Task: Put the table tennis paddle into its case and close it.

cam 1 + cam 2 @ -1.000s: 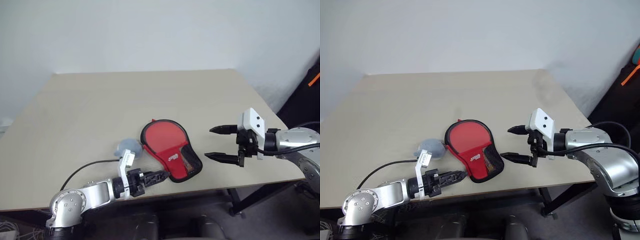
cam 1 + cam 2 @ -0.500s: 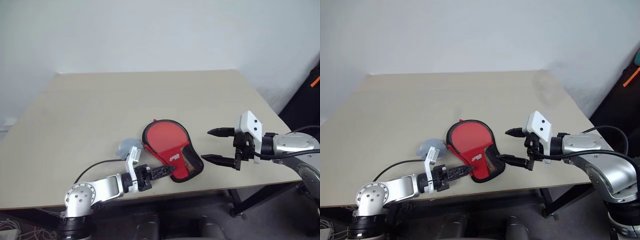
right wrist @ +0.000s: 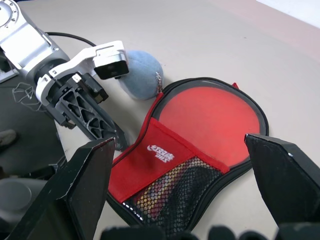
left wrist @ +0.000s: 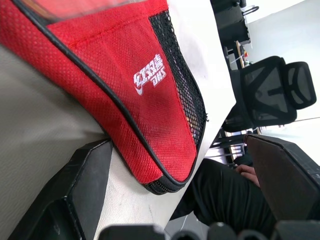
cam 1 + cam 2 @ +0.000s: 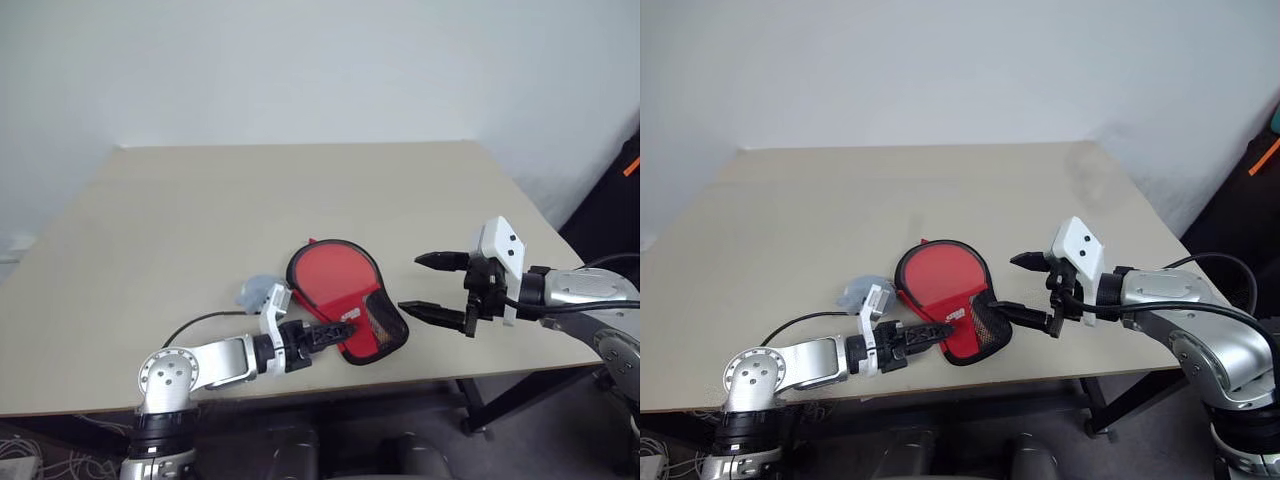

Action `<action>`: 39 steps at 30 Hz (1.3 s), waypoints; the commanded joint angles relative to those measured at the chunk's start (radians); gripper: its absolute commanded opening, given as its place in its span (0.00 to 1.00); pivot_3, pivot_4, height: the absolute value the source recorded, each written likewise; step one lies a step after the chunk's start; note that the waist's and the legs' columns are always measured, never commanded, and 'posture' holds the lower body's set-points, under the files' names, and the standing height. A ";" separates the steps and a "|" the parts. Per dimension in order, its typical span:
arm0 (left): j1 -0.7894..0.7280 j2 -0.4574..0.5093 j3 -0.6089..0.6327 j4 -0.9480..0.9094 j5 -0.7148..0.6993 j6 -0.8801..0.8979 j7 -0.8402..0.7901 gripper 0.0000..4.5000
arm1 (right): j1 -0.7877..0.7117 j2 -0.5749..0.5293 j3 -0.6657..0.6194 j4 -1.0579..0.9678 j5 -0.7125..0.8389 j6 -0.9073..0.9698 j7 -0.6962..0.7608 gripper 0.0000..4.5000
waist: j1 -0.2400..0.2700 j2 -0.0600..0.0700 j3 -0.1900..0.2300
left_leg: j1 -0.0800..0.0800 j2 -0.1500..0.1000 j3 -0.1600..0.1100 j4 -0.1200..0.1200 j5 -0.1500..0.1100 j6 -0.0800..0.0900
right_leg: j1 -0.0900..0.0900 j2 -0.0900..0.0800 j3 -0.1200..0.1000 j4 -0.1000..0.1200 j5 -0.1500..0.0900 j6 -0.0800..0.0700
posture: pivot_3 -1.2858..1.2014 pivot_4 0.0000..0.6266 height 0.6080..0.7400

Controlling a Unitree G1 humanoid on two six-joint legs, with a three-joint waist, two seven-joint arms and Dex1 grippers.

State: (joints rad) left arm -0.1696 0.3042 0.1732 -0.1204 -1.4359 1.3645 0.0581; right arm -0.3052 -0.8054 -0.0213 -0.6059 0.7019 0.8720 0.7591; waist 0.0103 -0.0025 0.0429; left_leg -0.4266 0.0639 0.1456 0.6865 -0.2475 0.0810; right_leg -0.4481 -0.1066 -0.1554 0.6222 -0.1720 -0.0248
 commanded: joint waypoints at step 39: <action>-0.113 -0.133 0.046 0.251 -0.069 0.019 0.350 1.00 | -0.064 0.029 -0.002 -0.028 0.044 0.018 -0.075 1.00 | 0.007 0.013 -0.008 | 0.002 -0.021 -0.028 -0.026 0.000 0.000 | 0.022 -0.014 -0.026 -0.033 0.009 0.015 | 0.52 0.00 0.81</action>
State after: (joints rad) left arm -0.2903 0.1653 0.2291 0.0796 -1.5504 1.4035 0.3365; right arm -0.3438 -0.7789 -0.0116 -0.6201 0.7451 0.8984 0.6908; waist 0.0178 0.0103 0.0348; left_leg -0.4254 0.0430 0.1177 0.6608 -0.2477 0.0810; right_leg -0.4257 -0.1203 -0.1812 0.5889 -0.1627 -0.0099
